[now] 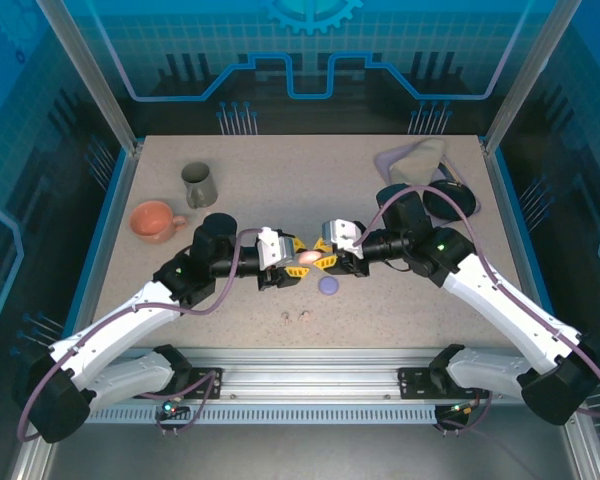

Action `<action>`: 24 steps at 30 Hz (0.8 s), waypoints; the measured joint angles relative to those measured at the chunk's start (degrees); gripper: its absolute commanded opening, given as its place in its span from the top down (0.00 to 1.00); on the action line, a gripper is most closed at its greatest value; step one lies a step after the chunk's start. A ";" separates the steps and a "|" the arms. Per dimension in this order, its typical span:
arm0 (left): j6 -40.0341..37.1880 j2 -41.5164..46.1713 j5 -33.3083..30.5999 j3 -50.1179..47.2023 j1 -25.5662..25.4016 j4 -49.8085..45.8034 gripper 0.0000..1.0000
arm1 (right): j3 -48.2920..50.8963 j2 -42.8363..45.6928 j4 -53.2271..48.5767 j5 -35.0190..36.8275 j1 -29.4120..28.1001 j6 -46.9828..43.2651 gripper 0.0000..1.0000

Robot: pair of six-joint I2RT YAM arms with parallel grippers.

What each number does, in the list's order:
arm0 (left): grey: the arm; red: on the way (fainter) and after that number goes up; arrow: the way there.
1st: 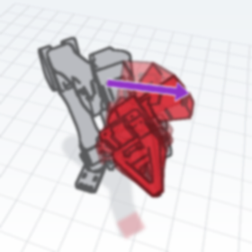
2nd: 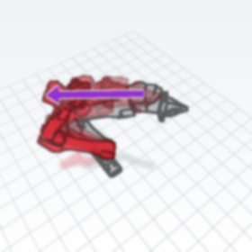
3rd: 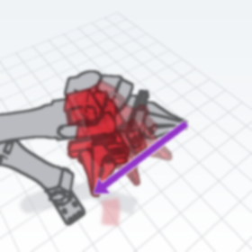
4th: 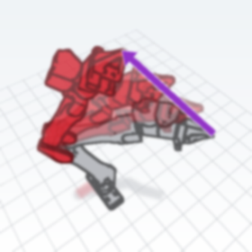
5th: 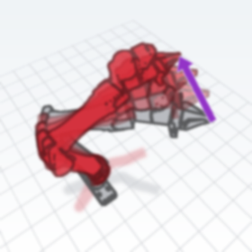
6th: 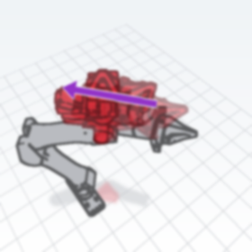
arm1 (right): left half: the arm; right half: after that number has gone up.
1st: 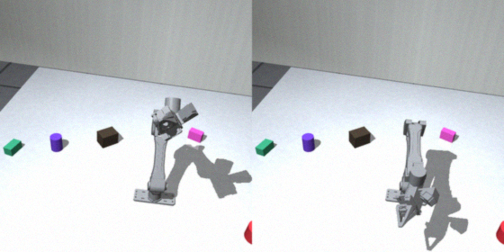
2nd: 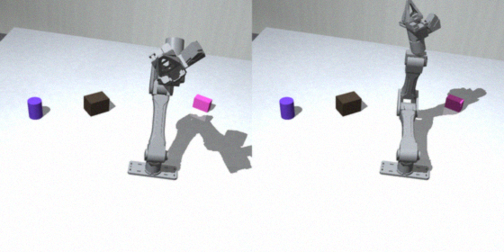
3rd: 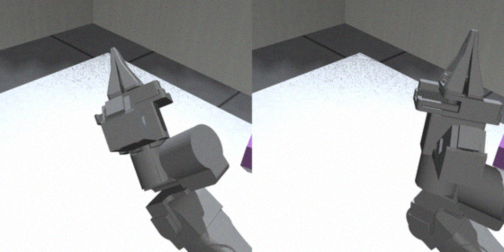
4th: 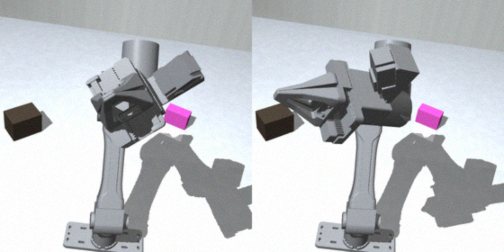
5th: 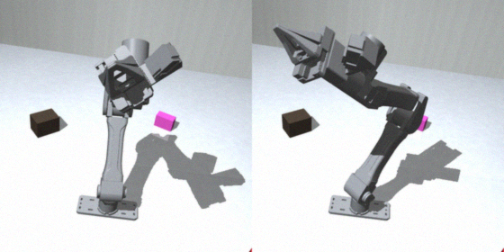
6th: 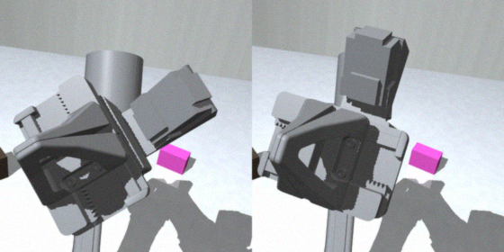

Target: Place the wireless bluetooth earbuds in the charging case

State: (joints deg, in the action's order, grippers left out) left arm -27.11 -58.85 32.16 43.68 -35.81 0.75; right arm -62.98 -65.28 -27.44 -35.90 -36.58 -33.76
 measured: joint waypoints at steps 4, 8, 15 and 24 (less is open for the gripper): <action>0.13 0.00 0.00 0.00 0.00 0.02 0.53 | 0.00 -0.37 0.07 -0.44 -0.02 0.44 0.74; 0.17 0.00 0.02 0.00 0.00 0.04 0.53 | 0.00 -1.22 0.37 -0.39 -0.02 0.76 0.74; 0.48 -0.02 0.22 0.00 0.00 0.85 0.66 | 0.00 -1.73 1.60 -0.35 -0.13 1.60 0.73; 0.70 -0.07 0.17 0.09 0.02 0.39 0.87 | 0.00 -1.84 1.77 0.50 -0.13 2.89 0.62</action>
State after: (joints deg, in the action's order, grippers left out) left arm -26.41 -58.92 32.34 43.77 -35.79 1.15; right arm -62.98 -67.11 -25.67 -35.40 -36.71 -30.87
